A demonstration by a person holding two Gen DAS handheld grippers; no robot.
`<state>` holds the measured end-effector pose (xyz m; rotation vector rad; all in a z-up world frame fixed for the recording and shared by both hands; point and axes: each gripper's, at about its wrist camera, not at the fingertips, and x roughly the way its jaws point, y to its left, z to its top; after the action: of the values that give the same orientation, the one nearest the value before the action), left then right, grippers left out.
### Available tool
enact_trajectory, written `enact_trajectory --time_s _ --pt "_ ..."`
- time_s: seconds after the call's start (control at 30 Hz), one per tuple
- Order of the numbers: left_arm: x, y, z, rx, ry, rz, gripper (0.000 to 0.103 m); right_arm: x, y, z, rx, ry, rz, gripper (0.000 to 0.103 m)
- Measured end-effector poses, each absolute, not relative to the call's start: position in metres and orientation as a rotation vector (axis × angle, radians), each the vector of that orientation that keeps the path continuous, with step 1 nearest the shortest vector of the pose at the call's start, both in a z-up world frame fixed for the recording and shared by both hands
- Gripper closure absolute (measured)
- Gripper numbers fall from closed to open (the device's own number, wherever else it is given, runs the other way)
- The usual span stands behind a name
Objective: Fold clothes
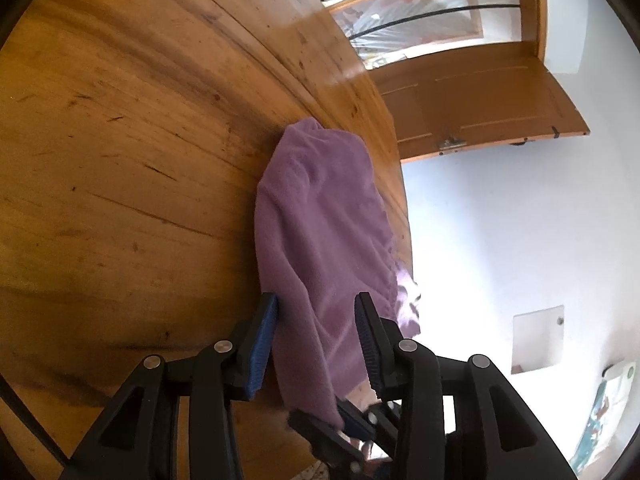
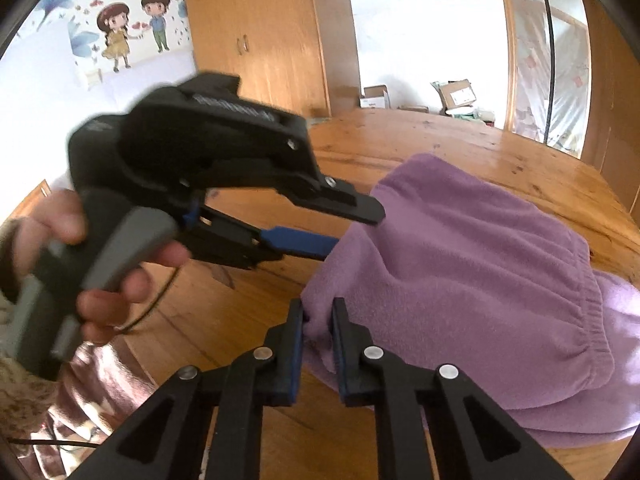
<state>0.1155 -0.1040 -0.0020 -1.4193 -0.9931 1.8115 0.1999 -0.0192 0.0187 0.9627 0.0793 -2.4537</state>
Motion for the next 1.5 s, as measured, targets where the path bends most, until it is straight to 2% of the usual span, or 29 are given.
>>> enact_trajectory --time_s 0.1,0.57,0.77,0.8,0.83,0.87,1.5 --pt "0.11 -0.099 -0.005 -1.434 -0.982 1.804 0.059 0.203 -0.014 0.026 0.916 0.038 -2.445 0.09" --pt "0.079 -0.077 -0.013 -1.482 -1.005 1.736 0.059 0.22 -0.007 0.028 0.867 -0.018 -2.394 0.09" --pt "0.073 -0.077 -0.015 -1.479 -1.001 1.729 0.071 0.209 -0.009 0.022 0.875 -0.021 -2.385 0.09" --pt "0.072 -0.077 -0.015 -1.478 -0.998 1.729 0.075 0.206 -0.009 0.022 0.878 -0.02 -2.383 0.09" --pt "0.072 -0.077 -0.014 -1.463 -0.988 1.732 0.083 0.206 -0.01 0.022 0.879 -0.016 -2.381 0.09" --pt "0.071 -0.078 -0.013 -1.448 -0.98 1.741 0.085 0.206 -0.012 0.022 0.88 -0.011 -2.38 0.09" --pt "0.08 -0.147 -0.012 -1.395 -1.034 1.889 0.086 0.179 -0.064 0.014 0.904 0.019 -2.168 0.09"
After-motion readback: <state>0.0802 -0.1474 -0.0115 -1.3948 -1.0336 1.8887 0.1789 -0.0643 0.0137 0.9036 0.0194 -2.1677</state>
